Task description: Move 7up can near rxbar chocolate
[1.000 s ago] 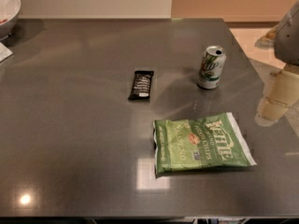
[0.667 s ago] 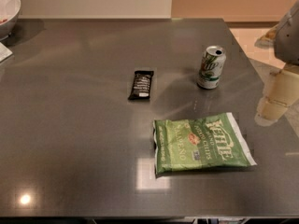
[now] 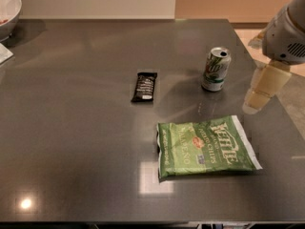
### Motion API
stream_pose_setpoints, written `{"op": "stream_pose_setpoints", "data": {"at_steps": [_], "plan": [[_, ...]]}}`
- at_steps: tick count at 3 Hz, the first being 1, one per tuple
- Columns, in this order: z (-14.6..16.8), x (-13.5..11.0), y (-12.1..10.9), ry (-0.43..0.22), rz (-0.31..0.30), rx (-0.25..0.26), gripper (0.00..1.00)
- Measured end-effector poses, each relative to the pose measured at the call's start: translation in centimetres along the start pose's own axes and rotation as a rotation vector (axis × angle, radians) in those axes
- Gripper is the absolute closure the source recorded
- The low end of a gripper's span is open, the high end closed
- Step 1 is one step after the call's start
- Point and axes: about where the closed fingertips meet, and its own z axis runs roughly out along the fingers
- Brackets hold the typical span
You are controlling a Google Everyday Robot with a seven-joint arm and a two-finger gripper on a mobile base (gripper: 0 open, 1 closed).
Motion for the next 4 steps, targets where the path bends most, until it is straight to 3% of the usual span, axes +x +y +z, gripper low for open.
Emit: {"op": "stream_pose_setpoints", "data": {"at_steps": [2,4], "plan": [[3.1,0.3,-5.9,-0.057,0.074,0.023,0.0],[7.4,-1.7,-10.4,-0.167,0.135,-0.029,0.0]]}}
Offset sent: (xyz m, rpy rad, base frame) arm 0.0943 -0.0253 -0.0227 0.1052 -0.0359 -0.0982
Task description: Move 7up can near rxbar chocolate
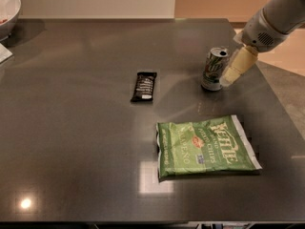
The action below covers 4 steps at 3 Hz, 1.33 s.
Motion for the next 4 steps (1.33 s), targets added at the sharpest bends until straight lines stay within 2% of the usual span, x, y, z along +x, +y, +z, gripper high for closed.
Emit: {"op": "stream_pose_setpoints", "data": {"at_steps": [1,2,3,4], "plan": [[1.9,-0.7,-1.1,-0.029,0.024,-0.029,0.0],[3.0,-1.0,-1.4,-0.037,0.043,-0.048,0.18],[3.4,-1.6,-1.3,-0.046,0.045,-0.065,0.42],[3.5,-3.1,-0.6,-0.065,0.022,-0.086,0.64]]}}
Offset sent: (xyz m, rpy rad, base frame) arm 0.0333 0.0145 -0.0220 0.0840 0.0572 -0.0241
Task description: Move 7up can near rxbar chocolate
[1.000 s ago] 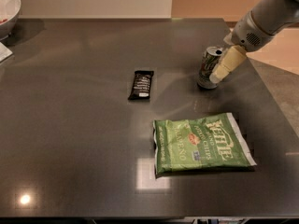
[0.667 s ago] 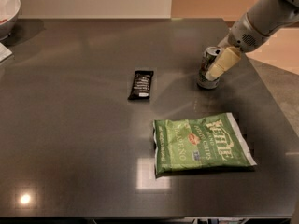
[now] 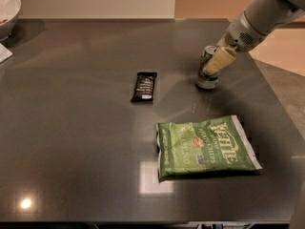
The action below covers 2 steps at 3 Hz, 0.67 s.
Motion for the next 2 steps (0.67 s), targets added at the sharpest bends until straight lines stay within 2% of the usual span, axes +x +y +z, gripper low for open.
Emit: {"op": "stream_pose_setpoints", "data": {"at_steps": [1,2], "plan": [[0.7,-2.4,1.3,-0.038,-0.044,-0.039,0.88],[1.5,-4.8,2.6,-0.071,-0.091,-0.077,1.0]]}}
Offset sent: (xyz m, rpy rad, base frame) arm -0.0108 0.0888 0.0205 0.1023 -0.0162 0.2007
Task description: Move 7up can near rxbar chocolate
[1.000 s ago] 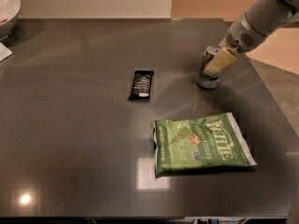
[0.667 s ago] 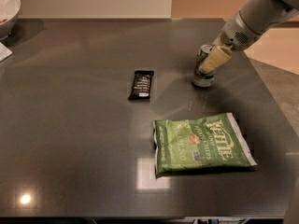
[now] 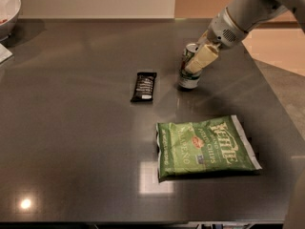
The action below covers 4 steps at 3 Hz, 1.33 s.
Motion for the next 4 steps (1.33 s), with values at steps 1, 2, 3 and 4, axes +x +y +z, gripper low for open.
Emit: {"op": "stream_pose_setpoints", "data": {"at_steps": [1,2,3,4], "plan": [[1.5,-2.0,1.1,-0.022,-0.04,-0.043,1.0],[2.8,-3.4,2.3,-0.03,-0.075,-0.079,1.0],[3.7,-4.0,3.2,-0.021,-0.106,-0.106,0.81],[4.0,-4.1,3.1,-0.022,-0.104,-0.107,0.58]]}}
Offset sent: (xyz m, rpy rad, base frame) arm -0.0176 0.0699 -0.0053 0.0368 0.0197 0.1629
